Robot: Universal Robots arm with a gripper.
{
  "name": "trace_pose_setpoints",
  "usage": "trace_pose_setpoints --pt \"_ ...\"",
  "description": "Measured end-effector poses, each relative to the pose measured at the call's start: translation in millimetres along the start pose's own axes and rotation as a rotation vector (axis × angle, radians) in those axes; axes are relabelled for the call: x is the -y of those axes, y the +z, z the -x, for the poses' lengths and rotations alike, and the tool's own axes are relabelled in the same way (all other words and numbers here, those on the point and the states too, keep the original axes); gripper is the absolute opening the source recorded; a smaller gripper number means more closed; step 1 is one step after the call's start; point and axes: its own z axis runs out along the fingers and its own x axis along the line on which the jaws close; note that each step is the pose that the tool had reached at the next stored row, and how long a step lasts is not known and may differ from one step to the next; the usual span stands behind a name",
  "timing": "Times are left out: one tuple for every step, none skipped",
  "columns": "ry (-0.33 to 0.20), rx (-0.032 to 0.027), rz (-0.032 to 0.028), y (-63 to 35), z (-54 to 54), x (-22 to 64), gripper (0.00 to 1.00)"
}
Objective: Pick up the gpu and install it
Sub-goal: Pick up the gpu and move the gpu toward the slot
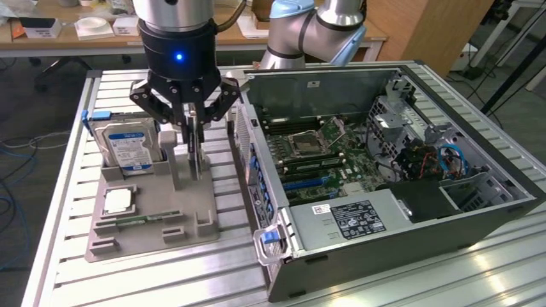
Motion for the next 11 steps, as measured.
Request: trace_pose_setpoints --pt "0.000 0.0000 0.0000 -0.6 0.0 0.0 0.26" --pt "0.000 0.0000 -0.0001 -1.5 0.0 -0.1 0.26" --pt "0.000 -0.0001 0.0000 -2.3 0.0 -0.1 0.26" --pt "0.000 0.0000 0.0000 -3.1 0.1 -0.1 0.26" --pt "0.000 0.0000 -0.0001 -3.9 0.1 -0.2 0.26" --pt "0.000 0.0000 -0.0001 -4.8 0.1 -0.2 0.26" --pt "0.000 0.0000 -0.0001 -5.8 0.1 -0.3 0.26" --pt "0.000 0.0000 0.0000 -6.7 0.1 -0.3 0.26" --pt "0.000 0.0000 0.0000 -7.6 0.1 -0.3 0.26" --pt "0.000 0.0000 0.0000 -8.6 0.1 -0.4 0.26" --pt "0.000 -0.0001 -0.0001 -9.8 0.1 -0.4 0.26"
